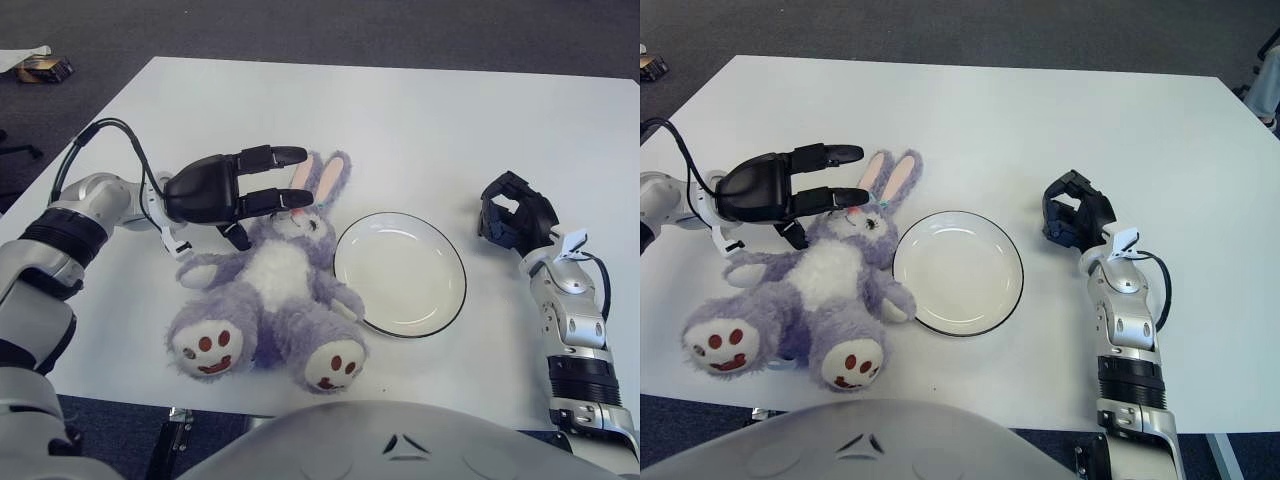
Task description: Put the doll into the plate.
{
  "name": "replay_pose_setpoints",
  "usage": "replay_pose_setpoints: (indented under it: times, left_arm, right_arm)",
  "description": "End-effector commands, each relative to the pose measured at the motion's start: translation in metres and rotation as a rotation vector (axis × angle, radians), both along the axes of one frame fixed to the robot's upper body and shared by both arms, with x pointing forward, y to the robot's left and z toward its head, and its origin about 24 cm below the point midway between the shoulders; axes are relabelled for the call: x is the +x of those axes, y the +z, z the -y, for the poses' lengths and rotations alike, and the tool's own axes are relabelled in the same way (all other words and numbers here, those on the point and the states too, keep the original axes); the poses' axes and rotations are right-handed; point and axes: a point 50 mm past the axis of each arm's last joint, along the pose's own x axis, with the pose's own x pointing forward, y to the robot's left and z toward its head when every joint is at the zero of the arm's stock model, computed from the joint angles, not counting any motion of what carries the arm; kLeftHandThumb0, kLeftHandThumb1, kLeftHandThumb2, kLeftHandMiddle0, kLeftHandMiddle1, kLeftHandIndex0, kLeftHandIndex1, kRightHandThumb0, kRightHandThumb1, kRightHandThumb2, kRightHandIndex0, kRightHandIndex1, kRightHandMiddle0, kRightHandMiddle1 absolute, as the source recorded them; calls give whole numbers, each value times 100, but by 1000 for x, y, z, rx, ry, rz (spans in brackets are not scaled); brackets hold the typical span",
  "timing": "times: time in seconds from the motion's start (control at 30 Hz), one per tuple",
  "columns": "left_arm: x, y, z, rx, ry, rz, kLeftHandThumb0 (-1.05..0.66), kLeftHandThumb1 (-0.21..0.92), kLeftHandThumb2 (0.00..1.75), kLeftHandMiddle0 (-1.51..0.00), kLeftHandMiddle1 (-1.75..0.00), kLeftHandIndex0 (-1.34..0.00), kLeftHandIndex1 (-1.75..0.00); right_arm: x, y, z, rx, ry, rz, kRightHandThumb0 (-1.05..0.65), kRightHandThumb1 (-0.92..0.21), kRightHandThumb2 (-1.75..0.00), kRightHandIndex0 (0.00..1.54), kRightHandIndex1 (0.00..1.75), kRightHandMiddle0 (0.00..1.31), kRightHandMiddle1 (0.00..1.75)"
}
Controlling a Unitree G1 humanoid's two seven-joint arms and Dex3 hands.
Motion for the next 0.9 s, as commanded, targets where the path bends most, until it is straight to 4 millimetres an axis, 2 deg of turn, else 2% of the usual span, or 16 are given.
replay_pose_setpoints:
  times: [0.0,0.27,0.57,0.87]
  left_arm:
    - [-4,-3,0,6,-7,-28,-74,92,85,-4,-32,0,-56]
    - [-8,-4,2,66,-40,-43,-72,92,78,-4,-36,0,-63]
    - [-12,-8,6,94,-91,-68,-71,92,62,-3,-41,0,-63]
    - [-14,-12,10,137,-124,-124,-73,92,66,-4,-46,0,-63]
  right_arm:
    - [-18,-38,2,34,-22,-210,-42,-54,-104,96,175,44,175]
    - [-18,-37,2,34,-19,-210,-41,-55,-103,97,175,44,175]
    - [-18,-36,2,30,-16,-209,-41,-56,-101,96,175,43,175]
    - [-18,-34,0,30,-16,-204,-41,-56,-101,96,175,43,175]
